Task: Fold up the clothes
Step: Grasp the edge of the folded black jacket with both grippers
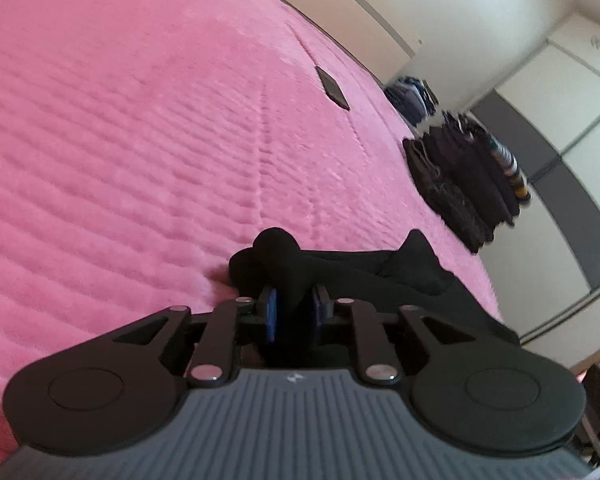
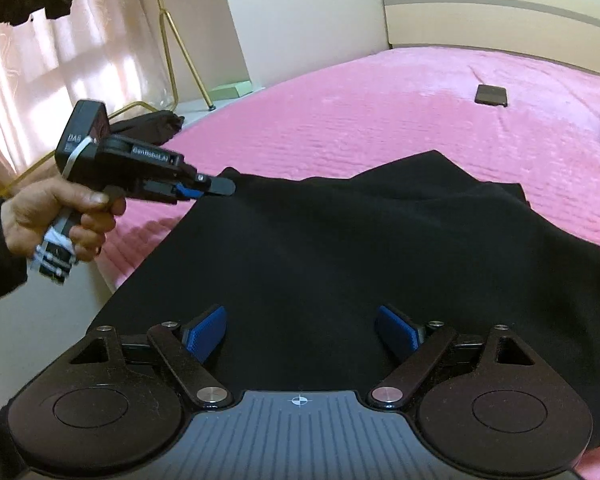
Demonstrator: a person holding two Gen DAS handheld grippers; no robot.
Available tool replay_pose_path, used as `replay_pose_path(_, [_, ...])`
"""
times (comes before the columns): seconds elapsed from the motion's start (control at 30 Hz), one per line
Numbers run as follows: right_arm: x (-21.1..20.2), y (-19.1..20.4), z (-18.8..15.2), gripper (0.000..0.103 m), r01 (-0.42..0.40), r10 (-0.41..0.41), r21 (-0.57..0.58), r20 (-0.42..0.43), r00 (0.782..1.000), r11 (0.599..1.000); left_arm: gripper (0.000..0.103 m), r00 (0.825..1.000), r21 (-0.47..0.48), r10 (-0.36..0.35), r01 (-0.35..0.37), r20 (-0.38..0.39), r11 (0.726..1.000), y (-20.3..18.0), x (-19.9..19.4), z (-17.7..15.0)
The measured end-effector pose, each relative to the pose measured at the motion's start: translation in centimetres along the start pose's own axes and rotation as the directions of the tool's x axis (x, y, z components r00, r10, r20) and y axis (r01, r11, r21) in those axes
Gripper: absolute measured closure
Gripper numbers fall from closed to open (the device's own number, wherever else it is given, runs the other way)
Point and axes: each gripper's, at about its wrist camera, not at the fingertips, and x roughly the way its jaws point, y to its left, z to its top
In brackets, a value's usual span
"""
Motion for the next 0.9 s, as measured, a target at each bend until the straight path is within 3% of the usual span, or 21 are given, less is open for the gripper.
replay_pose_path(0.1, [-1.4, -0.5, -0.2, 0.017, 0.037, -0.038, 0.013, 0.017, 0.999, 0.999, 0.080, 1.000, 0.035, 0.021, -0.021, -0.003, 0.999, -0.8, -0.5, 0.6])
replay_pose_path(0.2, [-3.5, -1.6, -0.7, 0.017, 0.072, -0.076, 0.059, 0.064, 0.995, 0.996, 0.082, 0.996, 0.076, 0.071, -0.075, 0.050, 0.994, -1.9, -2.4, 1.0])
replay_pose_path(0.33, [-5.8, -2.9, -2.3, 0.017, 0.113, -0.122, 0.085, 0.113, 0.986, 0.990, 0.083, 0.989, 0.220, 0.089, -0.113, 0.115, 0.969, -5.0, -5.7, -0.3])
replay_pose_path(0.4, [-5.6, -3.4, -3.1, 0.017, 0.110, -0.118, 0.082, 0.106, 0.987, 0.991, 0.083, 0.995, 0.266, 0.046, -0.069, 0.089, 0.962, -6.5, -6.2, -1.6])
replay_pose_path(0.5, [-6.6, -3.8, -3.1, 0.017, 0.139, -0.156, 0.119, 0.147, 0.977, 0.983, 0.082, 0.999, 0.333, 0.038, -0.027, -0.027, 0.943, -7.8, -4.2, -4.2])
replay_pose_path(0.63, [-7.8, -4.4, -3.1, 0.017, 0.175, -0.208, 0.170, 0.198, 0.958, 0.970, 0.080, 0.993, 0.376, 0.111, -0.085, -0.050, 0.923, -7.3, -2.2, -6.6])
replay_pose_path(0.67, [-8.2, -4.5, -3.1, 0.017, 0.184, -0.221, 0.184, 0.211, 0.952, 0.966, 0.080, 0.992, 0.359, 0.111, -0.086, -0.051, 0.929, -7.1, -2.3, -6.5])
replay_pose_path(0.77, [-5.9, -8.9, -4.8, 0.017, 0.106, -0.181, 0.350, 0.188, 0.965, 0.931, 0.080, 0.992, 0.347, 0.112, -0.083, -0.063, 0.934, -6.9, -2.2, -6.3])
replay_pose_path(0.8, [-5.5, -9.4, -4.8, 0.017, 0.093, -0.174, 0.349, 0.208, 0.963, 0.932, 0.080, 0.992, 0.347, 0.112, -0.082, -0.066, 0.934, -7.1, -2.1, -6.2])
replay_pose_path(0.9, [-5.3, -8.7, -2.5, 0.015, 0.133, -0.183, 0.303, 0.143, 0.973, 0.944, 0.080, 0.990, 0.351, 0.119, -0.086, -0.075, 0.932, -7.5, -1.9, -6.0])
